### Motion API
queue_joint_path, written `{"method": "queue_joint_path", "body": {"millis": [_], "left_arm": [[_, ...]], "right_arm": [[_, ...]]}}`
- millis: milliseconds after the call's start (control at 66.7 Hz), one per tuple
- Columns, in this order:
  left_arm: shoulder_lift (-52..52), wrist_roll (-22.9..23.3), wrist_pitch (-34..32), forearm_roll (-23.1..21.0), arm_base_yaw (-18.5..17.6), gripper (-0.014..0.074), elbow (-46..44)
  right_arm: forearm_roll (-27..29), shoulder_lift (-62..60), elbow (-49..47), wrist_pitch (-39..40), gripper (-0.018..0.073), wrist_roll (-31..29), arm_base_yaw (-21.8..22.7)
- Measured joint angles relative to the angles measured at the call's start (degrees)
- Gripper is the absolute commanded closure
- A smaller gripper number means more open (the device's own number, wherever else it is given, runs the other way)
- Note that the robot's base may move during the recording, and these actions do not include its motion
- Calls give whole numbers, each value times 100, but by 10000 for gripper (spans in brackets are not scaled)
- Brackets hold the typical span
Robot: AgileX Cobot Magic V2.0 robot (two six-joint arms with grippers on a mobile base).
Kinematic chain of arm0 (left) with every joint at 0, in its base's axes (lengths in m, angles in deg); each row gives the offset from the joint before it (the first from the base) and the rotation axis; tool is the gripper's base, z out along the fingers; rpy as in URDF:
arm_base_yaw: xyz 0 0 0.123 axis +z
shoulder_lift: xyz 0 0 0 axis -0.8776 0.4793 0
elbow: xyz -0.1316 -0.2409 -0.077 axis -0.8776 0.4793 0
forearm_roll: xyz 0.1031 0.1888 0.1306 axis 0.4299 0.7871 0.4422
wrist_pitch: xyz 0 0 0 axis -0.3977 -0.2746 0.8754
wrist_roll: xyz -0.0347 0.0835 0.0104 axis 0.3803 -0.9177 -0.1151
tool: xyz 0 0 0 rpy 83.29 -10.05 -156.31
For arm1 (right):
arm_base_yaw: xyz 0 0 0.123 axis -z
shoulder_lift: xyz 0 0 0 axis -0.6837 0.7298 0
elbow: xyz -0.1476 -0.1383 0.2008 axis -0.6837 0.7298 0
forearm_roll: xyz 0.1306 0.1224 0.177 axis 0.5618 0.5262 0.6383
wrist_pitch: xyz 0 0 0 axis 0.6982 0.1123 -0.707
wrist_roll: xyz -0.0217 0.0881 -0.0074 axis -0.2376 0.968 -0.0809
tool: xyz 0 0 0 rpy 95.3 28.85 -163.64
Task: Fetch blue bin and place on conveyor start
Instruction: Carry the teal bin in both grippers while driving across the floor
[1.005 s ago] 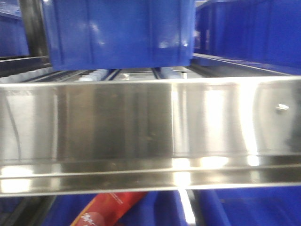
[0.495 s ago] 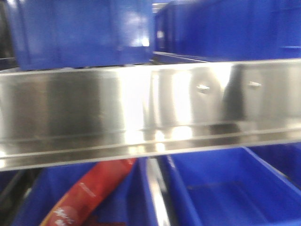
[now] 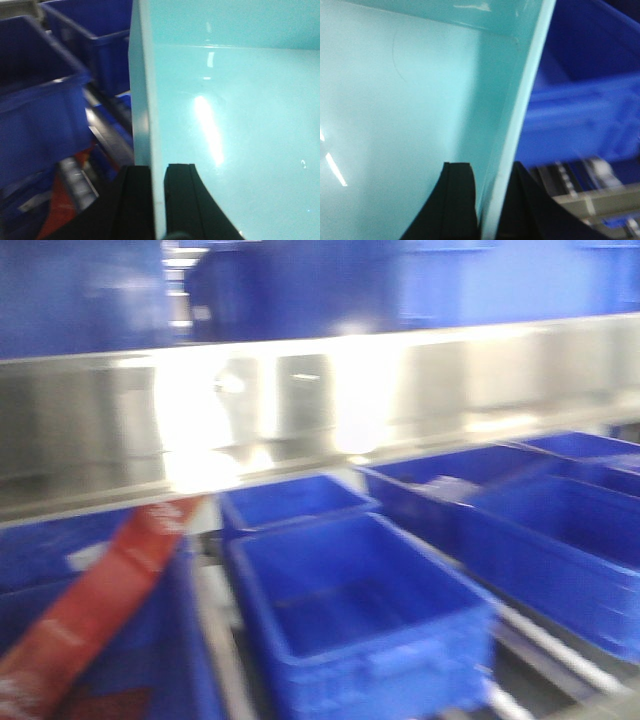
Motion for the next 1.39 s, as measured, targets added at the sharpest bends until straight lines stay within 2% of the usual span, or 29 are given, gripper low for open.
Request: {"method": "queue_joint_path", "body": {"millis": [1395], "left_arm": [[0,-35,-77,0,0,708,11]], "right_arm": [[0,-10,0,0,712,11,0]]}}
